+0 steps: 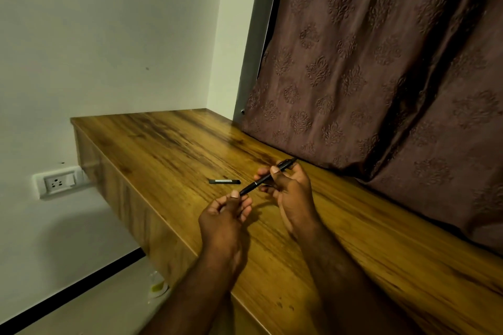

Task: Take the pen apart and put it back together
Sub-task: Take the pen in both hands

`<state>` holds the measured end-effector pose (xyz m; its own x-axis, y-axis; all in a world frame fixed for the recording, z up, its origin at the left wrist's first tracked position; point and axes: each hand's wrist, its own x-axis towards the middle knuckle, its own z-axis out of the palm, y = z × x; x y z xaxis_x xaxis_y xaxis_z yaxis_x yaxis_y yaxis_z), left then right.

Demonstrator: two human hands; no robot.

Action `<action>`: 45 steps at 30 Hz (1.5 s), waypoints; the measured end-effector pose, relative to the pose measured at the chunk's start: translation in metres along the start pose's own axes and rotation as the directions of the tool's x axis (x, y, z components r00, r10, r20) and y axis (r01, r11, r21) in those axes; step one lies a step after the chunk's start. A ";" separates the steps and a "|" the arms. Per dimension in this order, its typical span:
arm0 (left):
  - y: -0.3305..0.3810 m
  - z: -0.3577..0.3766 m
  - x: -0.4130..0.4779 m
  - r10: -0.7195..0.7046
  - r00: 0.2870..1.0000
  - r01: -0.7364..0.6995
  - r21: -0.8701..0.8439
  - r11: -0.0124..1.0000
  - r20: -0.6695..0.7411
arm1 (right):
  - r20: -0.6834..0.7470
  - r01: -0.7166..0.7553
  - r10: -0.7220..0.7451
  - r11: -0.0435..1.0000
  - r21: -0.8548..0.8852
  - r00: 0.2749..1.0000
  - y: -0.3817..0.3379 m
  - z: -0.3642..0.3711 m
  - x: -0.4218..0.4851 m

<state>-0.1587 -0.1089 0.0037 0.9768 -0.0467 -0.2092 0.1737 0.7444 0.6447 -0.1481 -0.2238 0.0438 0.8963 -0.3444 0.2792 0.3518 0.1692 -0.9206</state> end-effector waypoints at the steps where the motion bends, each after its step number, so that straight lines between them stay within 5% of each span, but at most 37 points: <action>1: 0.005 -0.003 0.006 0.000 1.000 0.000 0.012 1.000 0.005 | 0.038 -0.045 0.045 0.999 -0.002 0.998 0.001 -0.004 0.001; 4: 0.025 -0.014 0.025 0.079 0.995 -0.087 0.139 0.986 0.061 | 0.075 -0.123 0.129 0.990 -0.073 0.989 0.005 -0.018 0.004; 7: 0.047 -0.030 0.045 0.230 0.950 -0.301 0.423 0.854 0.212 | 0.115 -0.149 0.171 0.972 -0.182 0.978 0.014 -0.026 0.007; 14: 0.077 -0.055 0.085 0.175 0.887 -0.451 0.719 0.530 0.427 | 0.144 -0.006 0.123 0.779 -0.626 0.982 0.042 -0.021 0.011; 21: 0.079 -0.055 0.098 0.196 0.763 -0.595 0.788 -0.161 0.616 | 0.145 0.070 0.063 0.645 -0.761 0.987 0.059 -0.010 0.029; 23: 0.079 -0.054 0.101 0.194 0.743 -0.580 0.762 -0.289 0.640 | 0.131 0.065 0.059 0.631 -0.773 0.990 0.062 -0.008 0.036; 36: 0.076 -0.054 0.116 0.270 0.815 -0.421 0.844 -0.331 0.513 | 0.117 0.092 0.026 0.460 -0.883 0.993 0.075 -0.007 0.050; 45: 0.080 -0.056 0.115 0.216 0.813 -0.446 0.818 -0.364 0.540 | 0.111 0.096 0.009 0.431 -0.897 0.994 0.075 -0.007 0.050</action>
<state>-0.0394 -0.0177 -0.0101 0.9000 -0.2365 0.3662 -0.3960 -0.7947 0.4600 -0.0793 -0.2350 -0.0134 0.9239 -0.2382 0.2993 -0.0042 -0.7887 -0.6148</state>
